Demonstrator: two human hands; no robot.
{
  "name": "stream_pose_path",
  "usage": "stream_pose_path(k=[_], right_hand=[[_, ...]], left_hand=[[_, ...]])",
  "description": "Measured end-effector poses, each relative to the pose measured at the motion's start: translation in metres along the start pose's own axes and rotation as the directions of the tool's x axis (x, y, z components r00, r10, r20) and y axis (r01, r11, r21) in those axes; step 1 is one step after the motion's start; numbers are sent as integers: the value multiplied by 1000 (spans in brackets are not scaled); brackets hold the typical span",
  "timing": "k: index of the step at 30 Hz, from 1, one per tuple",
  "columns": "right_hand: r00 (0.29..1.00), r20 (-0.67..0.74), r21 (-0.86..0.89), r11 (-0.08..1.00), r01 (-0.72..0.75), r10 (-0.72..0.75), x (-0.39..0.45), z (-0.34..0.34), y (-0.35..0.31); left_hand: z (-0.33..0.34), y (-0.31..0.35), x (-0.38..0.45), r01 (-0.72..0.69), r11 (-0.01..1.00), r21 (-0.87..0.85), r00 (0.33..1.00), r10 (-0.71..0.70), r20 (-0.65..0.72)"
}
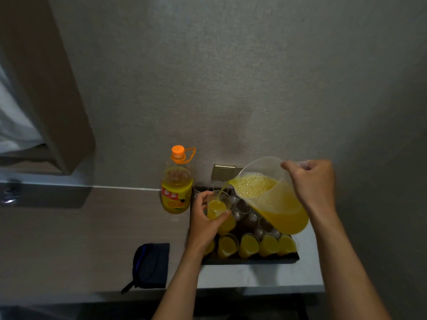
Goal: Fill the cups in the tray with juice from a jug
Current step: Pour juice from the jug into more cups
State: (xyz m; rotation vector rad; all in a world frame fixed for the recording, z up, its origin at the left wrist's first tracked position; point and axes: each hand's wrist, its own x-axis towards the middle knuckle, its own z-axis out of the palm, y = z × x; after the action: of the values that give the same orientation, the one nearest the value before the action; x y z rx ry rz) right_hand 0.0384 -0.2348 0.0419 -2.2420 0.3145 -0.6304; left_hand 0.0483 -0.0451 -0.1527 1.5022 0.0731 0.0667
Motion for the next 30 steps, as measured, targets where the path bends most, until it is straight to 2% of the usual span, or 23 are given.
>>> stream_pose_path(k=[30], right_hand=[[999, 41, -2, 1000, 30, -30, 7, 2, 13]], left_hand=[[6, 2, 2, -19, 1000, -2, 1000, 19, -16]])
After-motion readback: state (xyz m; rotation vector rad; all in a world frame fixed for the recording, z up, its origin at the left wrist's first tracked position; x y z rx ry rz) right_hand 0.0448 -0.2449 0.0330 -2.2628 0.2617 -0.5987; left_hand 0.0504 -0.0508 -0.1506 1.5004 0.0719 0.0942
